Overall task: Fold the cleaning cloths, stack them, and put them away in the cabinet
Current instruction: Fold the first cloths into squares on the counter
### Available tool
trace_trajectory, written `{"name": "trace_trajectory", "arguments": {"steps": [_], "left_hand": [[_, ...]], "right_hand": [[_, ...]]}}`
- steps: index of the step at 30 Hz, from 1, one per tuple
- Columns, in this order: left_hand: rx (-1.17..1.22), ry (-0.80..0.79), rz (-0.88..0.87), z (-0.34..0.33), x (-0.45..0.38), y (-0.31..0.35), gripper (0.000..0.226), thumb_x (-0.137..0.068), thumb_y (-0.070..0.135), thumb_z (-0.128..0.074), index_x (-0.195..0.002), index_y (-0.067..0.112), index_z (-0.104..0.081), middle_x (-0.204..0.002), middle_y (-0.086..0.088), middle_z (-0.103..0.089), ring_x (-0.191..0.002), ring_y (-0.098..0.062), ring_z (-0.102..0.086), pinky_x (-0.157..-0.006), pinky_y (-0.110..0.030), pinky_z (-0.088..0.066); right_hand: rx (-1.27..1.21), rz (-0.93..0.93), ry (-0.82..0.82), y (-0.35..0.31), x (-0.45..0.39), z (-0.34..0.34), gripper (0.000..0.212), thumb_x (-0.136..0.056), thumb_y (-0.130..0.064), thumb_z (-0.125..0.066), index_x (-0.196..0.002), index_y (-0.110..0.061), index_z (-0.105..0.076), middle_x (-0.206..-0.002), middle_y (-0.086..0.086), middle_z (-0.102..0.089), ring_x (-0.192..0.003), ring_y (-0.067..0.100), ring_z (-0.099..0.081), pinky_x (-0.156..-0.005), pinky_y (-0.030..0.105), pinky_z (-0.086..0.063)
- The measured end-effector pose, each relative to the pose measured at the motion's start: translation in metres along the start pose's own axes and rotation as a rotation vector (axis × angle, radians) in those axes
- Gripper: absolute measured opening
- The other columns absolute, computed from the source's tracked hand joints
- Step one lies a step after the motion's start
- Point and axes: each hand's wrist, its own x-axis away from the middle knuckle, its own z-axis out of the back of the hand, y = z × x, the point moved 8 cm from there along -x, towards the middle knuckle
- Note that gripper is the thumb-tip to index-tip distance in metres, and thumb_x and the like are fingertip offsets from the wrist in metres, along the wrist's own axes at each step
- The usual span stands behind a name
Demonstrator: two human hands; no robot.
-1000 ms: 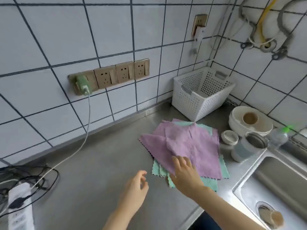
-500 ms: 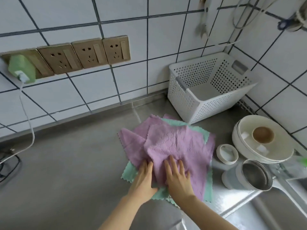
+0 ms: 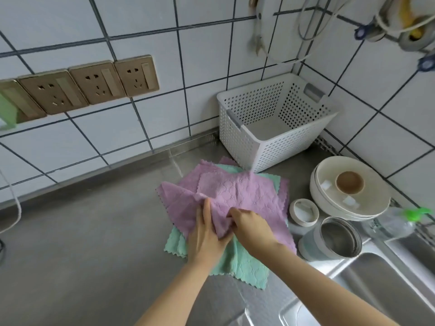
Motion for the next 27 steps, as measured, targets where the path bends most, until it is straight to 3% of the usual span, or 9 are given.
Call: {"name": "trace_trajectory", "arguments": {"steps": [2, 5, 11, 15, 18, 21, 23, 25, 27], "left_hand": [[0.086, 0.108, -0.066, 0.019, -0.009, 0.017, 0.069, -0.084, 0.047, -0.059, -0.144, 0.034, -0.027, -0.156, 0.003, -0.024, -0.111, -0.026, -0.061, -0.073, -0.036, -0.053], [0.121, 0.161, -0.147, 0.04, -0.025, 0.032, 0.028, -0.09, 0.014, -0.06, -0.117, 0.017, -0.064, -0.147, 0.014, -0.039, -0.117, -0.017, -0.057, -0.088, -0.03, -0.047], [-0.035, -0.051, -0.365, 0.07, -0.047, 0.041, 0.055, -0.087, -0.006, -0.049, -0.137, 0.018, -0.05, -0.154, 0.012, -0.029, -0.131, -0.015, -0.045, -0.1, -0.034, -0.044], [-0.054, 0.038, -0.494, 0.129, -0.048, 0.045, 0.072, -0.082, -0.019, -0.044, -0.141, 0.024, -0.041, -0.146, 0.017, -0.028, -0.142, -0.011, -0.023, -0.118, -0.026, -0.02], [0.133, 0.141, -0.39, 0.198, -0.032, 0.034, 0.076, -0.079, -0.023, -0.042, -0.132, 0.031, -0.052, -0.137, 0.022, -0.04, -0.128, 0.001, -0.04, -0.103, -0.003, -0.024], [0.146, -0.008, -0.292, 0.241, 0.003, 0.007, 0.064, -0.081, -0.012, -0.053, -0.107, 0.045, -0.069, -0.111, 0.023, -0.067, -0.085, -0.002, -0.06, -0.081, -0.016, -0.044], [0.129, -0.175, -0.184, 0.249, 0.035, -0.029, 0.032, -0.082, 0.011, -0.069, -0.078, 0.042, -0.075, -0.079, 0.028, -0.069, -0.074, 0.01, -0.061, -0.068, -0.006, -0.043], [0.05, -0.305, -0.116, 0.25, 0.071, -0.057, 0.036, -0.072, 0.042, -0.077, -0.046, 0.031, -0.054, -0.048, 0.017, -0.044, -0.05, 0.002, -0.039, -0.051, -0.017, -0.029], [0.098, -0.413, 0.019, 0.246, 0.106, -0.09, 0.048, -0.073, 0.039, -0.077, -0.043, 0.022, -0.044, -0.048, 0.011, -0.031, -0.05, -0.005, -0.028, -0.05, -0.02, -0.02]], "right_hand": [[-0.055, 0.033, 0.092, -0.004, -0.001, 0.019, 0.015, -0.083, -0.007, -0.052, -0.095, -0.015, -0.055, -0.094, 0.004, -0.062, -0.08, 0.032, -0.06, -0.061, 0.038, -0.048], [-0.06, 0.013, 0.198, 0.004, 0.003, 0.045, 0.011, -0.088, -0.011, -0.053, -0.098, -0.013, -0.058, -0.096, 0.005, -0.062, -0.086, 0.028, -0.058, -0.061, 0.04, -0.049], [0.215, -0.233, 0.063, 0.04, 0.016, 0.072, 0.022, -0.085, -0.002, -0.046, -0.099, -0.014, -0.058, -0.097, 0.009, -0.064, -0.086, 0.032, -0.061, -0.062, 0.031, -0.038], [0.131, -0.209, 0.438, 0.024, 0.016, 0.14, 0.02, -0.085, -0.005, -0.049, -0.099, -0.014, -0.061, -0.093, 0.006, -0.066, -0.081, 0.033, -0.06, -0.062, 0.034, -0.045], [-0.002, 0.02, 0.535, -0.012, 0.02, 0.163, 0.015, -0.085, -0.005, -0.054, -0.095, -0.01, -0.064, -0.088, 0.005, -0.066, -0.08, 0.028, -0.06, -0.064, 0.037, -0.048], [-0.149, 0.273, 0.336, -0.049, 0.026, 0.154, 0.008, -0.086, -0.006, -0.062, -0.091, -0.009, -0.067, -0.076, -0.001, -0.066, -0.069, 0.017, -0.059, -0.063, 0.022, -0.045], [-0.178, 0.378, 0.111, -0.072, 0.032, 0.136, 0.005, -0.087, -0.013, -0.066, -0.09, -0.012, -0.069, -0.074, -0.012, -0.061, -0.068, 0.006, -0.055, -0.063, 0.01, -0.039], [-0.208, 0.42, -0.133, -0.09, 0.038, 0.114, 0.007, -0.088, -0.02, -0.066, -0.083, -0.016, -0.066, -0.067, -0.019, -0.055, -0.065, -0.001, -0.05, -0.062, 0.011, -0.037], [-0.305, 0.426, -0.339, -0.103, 0.044, 0.092, 0.021, -0.089, -0.022, -0.065, -0.072, -0.01, -0.059, -0.061, -0.014, -0.047, -0.058, -0.001, -0.042, -0.058, 0.015, -0.034]]}}
